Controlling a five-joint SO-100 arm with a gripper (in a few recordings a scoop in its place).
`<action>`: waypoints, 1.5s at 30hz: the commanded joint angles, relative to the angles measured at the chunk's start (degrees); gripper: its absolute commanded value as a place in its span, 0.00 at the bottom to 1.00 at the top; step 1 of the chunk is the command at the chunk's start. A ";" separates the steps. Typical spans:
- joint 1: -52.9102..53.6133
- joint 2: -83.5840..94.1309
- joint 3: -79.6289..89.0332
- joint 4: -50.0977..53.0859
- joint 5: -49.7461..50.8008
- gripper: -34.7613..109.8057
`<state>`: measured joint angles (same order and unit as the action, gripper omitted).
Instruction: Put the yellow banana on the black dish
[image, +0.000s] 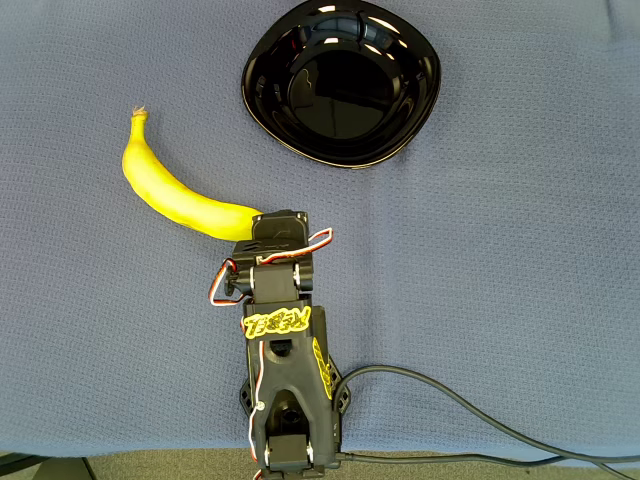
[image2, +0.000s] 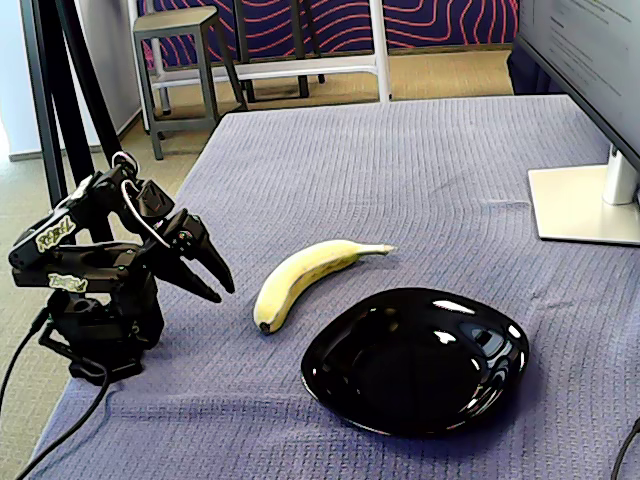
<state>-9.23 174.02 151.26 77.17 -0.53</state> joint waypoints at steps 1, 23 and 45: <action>2.72 -12.74 -10.81 0.26 1.93 0.24; -0.88 -34.63 -16.35 -9.32 23.91 0.38; -22.32 -55.72 -33.93 -1.58 50.01 0.47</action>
<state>-29.71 120.06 124.37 72.51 46.32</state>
